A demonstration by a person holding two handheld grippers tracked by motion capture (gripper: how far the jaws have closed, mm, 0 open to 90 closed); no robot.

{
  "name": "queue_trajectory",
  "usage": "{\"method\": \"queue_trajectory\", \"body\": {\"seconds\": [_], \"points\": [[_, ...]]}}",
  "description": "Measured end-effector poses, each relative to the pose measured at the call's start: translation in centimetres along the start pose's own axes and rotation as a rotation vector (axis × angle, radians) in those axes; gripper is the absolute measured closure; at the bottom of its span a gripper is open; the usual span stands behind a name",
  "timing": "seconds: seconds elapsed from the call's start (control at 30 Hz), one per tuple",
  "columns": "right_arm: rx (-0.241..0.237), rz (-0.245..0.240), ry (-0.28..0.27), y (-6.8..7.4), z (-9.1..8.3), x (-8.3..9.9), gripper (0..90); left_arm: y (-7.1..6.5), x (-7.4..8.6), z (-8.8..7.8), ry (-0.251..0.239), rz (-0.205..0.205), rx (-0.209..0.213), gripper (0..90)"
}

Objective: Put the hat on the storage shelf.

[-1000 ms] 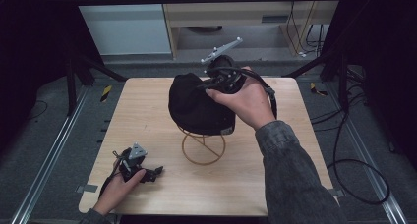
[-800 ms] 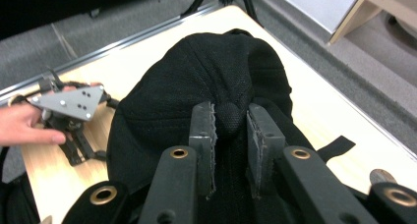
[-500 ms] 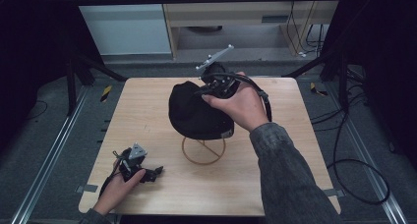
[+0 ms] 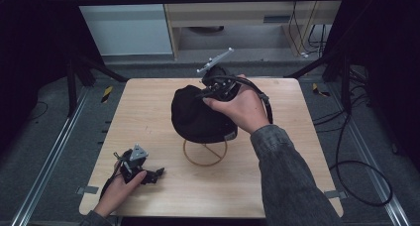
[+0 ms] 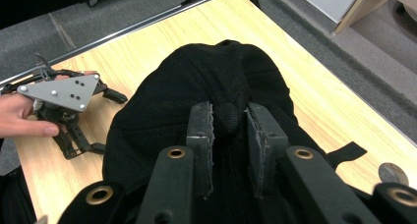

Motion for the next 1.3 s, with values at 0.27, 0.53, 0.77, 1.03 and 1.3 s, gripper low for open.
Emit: {"method": "queue_trajectory", "body": {"seconds": [0.27, 0.53, 0.77, 1.03, 1.3], "points": [[-0.004, 0.002, 0.002, -0.07, 0.05, 0.09, 73.8, 0.00, 0.00, 0.00, 0.000, 0.000, 0.000, 0.0], [-0.006, 0.004, 0.000, -0.09, 0.11, 0.12, 72.6, 0.00, 0.00, 0.00, 0.000, 0.000, 0.000, 0.0], [-0.006, 0.006, 0.009, -0.04, 0.24, 0.22, 68.5, 0.00, 0.00, 0.00, 0.000, 0.000, 0.000, 0.0], [-0.001, 0.012, 0.015, -0.09, 0.17, 0.59, 60.7, 0.00, 0.00, 0.00, 0.000, 0.000, -0.001, 0.0], [0.001, 0.025, 0.008, -0.16, 0.03, 0.80, 57.0, 0.00, 0.00, 0.00, 0.000, 0.000, 0.000, 0.0]]}}
Point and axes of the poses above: each handheld gripper's, and its own axes: z roughly forward along the jaws, x roughly out of its underside, y roughly to its left, the point moved 7 cm from there along z, roughly forward along the jaws, and after that the axes turned 1 degree about x, right-handed, at the moved point
